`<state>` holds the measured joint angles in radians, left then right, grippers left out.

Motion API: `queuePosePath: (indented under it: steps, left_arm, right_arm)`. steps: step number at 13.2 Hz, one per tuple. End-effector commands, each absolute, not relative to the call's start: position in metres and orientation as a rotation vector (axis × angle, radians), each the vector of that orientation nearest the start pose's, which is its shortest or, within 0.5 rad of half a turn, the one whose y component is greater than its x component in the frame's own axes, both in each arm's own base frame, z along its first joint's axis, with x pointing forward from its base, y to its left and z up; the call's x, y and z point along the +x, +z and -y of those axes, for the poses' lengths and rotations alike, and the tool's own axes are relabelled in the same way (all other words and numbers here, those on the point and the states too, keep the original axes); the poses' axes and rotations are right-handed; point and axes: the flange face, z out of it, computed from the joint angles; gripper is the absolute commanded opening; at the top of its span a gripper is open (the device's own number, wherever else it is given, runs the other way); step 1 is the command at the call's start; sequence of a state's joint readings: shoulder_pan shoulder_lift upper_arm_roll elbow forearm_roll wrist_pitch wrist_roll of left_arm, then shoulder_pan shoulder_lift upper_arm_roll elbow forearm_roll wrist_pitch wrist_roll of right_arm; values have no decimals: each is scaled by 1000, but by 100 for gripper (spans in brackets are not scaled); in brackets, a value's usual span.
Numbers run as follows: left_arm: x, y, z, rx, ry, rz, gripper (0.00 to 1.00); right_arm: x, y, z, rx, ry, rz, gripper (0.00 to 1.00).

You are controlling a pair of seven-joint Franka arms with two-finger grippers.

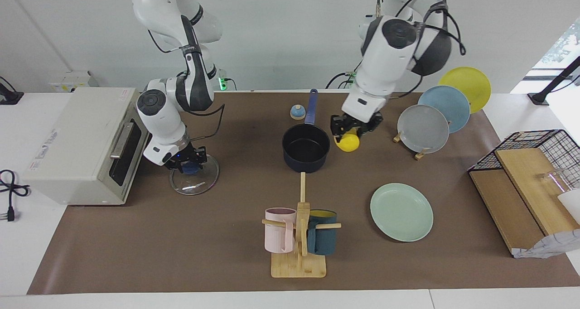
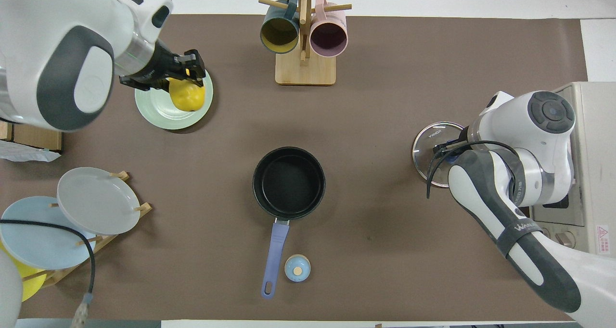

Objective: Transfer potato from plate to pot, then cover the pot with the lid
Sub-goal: 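Carry the potato over the black pot with the left gripper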

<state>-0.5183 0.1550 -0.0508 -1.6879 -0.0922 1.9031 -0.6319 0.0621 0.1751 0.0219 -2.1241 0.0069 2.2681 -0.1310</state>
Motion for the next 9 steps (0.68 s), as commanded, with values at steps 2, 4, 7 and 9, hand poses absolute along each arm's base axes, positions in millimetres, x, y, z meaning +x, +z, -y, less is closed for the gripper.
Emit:
queuePosePath:
  steps: [2,4,7,9]
  left_arm:
    - [448,426,364,-3263,-55,142,0]
    - [449,400,379,-3269,-74,119,0]
    - [437,364,389,-3261,-82,77,0]
    - [438,351,390,-3242,-83,54,0]
  right_arm:
    - [576,367,-58,-3097,64,386,0]
    - [587,402,-58,-3096,106,382,0]
    - [601,478,-45,-3105,174,365,0]
    - [606,533,-35,-3107,194,340,0]
